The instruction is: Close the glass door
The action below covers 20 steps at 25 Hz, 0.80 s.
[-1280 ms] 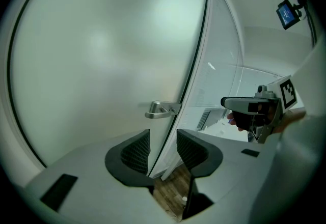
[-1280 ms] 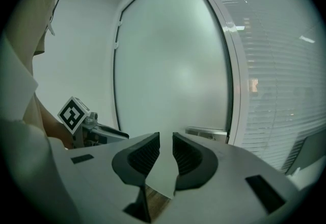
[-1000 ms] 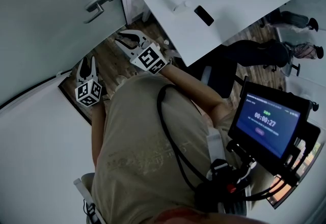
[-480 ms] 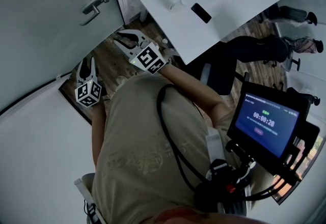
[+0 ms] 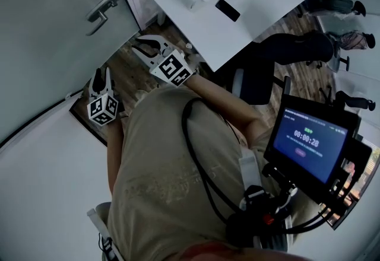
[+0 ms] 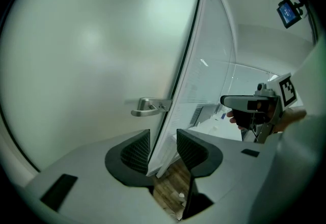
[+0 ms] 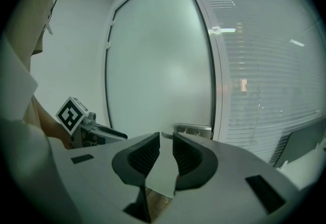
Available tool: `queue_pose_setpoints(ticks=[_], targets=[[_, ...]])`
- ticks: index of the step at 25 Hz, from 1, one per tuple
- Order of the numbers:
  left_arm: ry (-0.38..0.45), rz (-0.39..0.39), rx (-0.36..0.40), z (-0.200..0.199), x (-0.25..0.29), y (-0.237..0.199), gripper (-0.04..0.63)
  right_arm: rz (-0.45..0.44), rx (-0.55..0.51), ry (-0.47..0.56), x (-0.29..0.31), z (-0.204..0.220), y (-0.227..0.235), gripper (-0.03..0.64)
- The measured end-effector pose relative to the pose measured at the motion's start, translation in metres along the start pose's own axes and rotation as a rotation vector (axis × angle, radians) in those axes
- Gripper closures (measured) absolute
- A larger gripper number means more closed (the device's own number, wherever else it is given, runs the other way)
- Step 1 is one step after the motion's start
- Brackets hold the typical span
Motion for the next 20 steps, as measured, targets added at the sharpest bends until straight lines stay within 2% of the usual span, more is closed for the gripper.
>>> queue_pose_setpoints(ticks=[20], targets=[[-0.024,0.042,0.029,0.0,0.014,0.008,0.417,0.04,0.018,-0.002,-0.008,0.004,0.011,0.545]])
Point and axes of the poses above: the fingertips, and each gripper's own axes: x forward along the fingers, y to its right, z out of its underside, the point moved 2 cm from there along -x, backward along the fingers, and after that the axes turned 4 degrees about z, right-handed, at the moved point
